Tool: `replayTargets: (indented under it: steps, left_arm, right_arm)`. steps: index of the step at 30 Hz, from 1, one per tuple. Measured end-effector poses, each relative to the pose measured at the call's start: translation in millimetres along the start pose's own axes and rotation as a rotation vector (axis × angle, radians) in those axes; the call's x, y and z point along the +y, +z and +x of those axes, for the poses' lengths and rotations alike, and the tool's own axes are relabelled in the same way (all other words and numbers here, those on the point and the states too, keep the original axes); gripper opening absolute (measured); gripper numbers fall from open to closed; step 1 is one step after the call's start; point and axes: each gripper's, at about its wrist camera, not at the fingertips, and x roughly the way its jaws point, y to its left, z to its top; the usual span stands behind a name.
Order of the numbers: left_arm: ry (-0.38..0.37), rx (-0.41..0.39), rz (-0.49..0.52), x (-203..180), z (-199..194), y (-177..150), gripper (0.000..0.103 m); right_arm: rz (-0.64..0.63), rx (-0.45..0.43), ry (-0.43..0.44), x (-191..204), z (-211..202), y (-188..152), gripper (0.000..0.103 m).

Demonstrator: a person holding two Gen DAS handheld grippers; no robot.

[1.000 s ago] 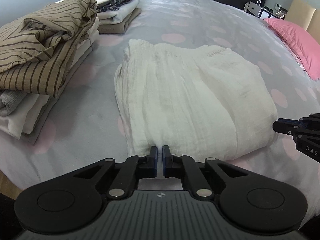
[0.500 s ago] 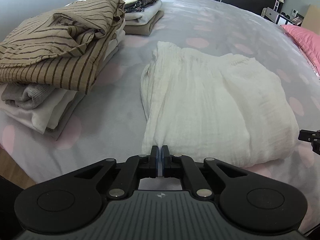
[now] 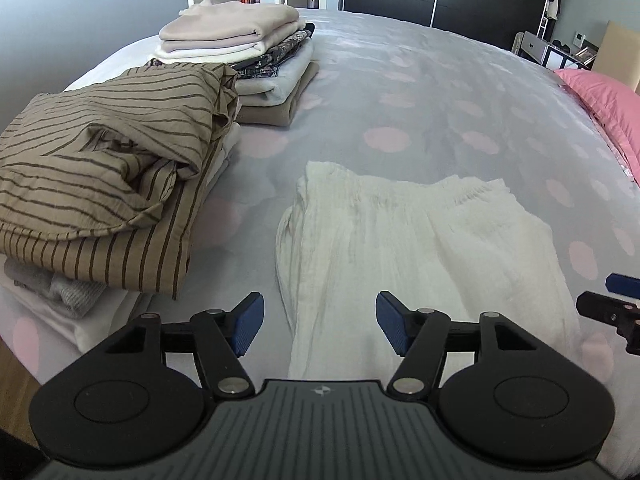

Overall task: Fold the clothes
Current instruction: 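Grasp the folded white garment edge with both tools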

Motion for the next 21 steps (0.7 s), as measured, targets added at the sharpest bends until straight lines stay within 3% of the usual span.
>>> replayTargets:
  steps: [8, 12, 21]
  left_arm:
    - [-0.023, 0.065, -0.135, 19, 56, 11, 0.06]
    - [-0.031, 0.063, -0.145, 22, 71, 9, 0.06]
    - [-0.095, 0.098, -0.257, 45, 108, 4, 0.074]
  right_arm:
    - [0.19, 0.11, 0.033, -18, 59, 22, 0.083]
    - [0.274, 0.142, 0.06, -31, 90, 24, 0.083]
    - [0.28, 0.173, 0.097, -36, 134, 29, 0.084]
